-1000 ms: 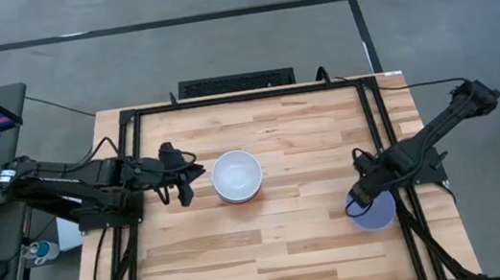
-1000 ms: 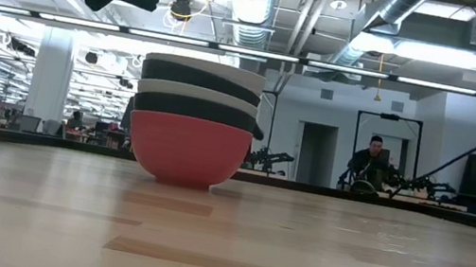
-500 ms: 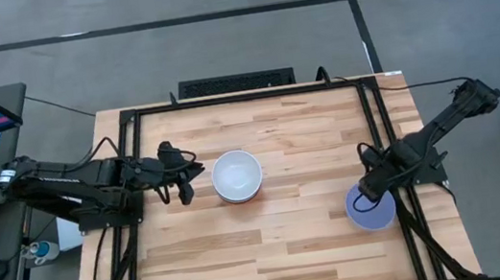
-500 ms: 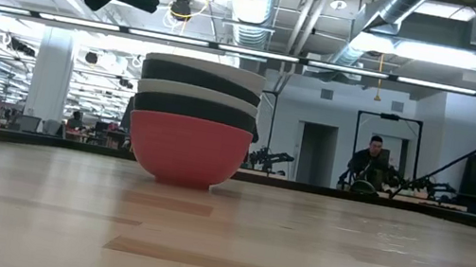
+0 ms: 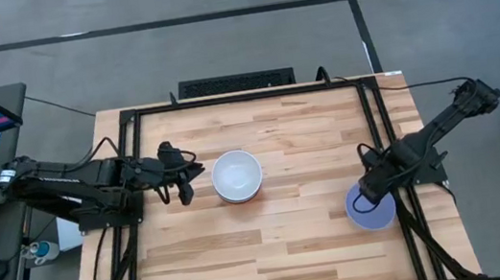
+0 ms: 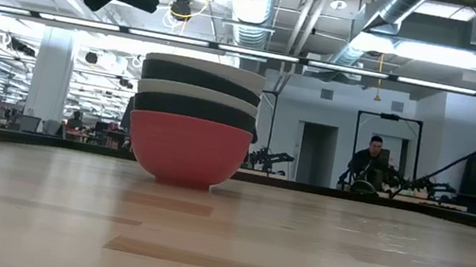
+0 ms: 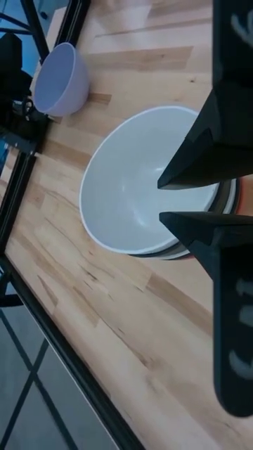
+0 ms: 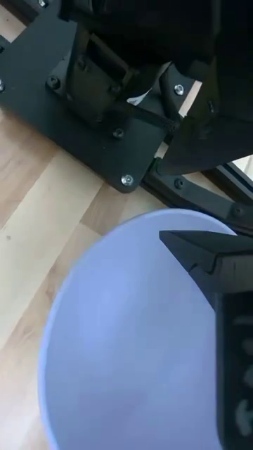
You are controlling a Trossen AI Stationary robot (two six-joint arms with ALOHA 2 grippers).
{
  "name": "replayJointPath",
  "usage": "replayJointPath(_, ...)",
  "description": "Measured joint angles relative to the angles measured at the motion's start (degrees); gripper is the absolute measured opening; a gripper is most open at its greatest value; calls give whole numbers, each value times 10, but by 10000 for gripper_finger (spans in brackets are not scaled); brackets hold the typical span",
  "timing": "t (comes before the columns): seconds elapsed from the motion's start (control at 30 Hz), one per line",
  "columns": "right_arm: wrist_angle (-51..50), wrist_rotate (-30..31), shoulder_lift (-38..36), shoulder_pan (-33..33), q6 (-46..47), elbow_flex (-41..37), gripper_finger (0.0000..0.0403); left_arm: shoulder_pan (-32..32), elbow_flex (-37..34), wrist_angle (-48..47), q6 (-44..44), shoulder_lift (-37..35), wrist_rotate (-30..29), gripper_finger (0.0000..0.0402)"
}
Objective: Nest bowls inside each other
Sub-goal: Stack the light blue bowl on the white bowl
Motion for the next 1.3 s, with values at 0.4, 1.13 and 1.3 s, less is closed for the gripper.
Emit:
replayJointPath(0.4,9,-6,34,4,12,-6,160,0,0,-24,0,0,1,53)
replayJointPath(1.13,52,-19,35,5,30,1,143,0,0,-25,10,0,1,53)
replayJointPath(1.3,56,18,35,5,77,0,114,0,0,-25,10,0,1,53)
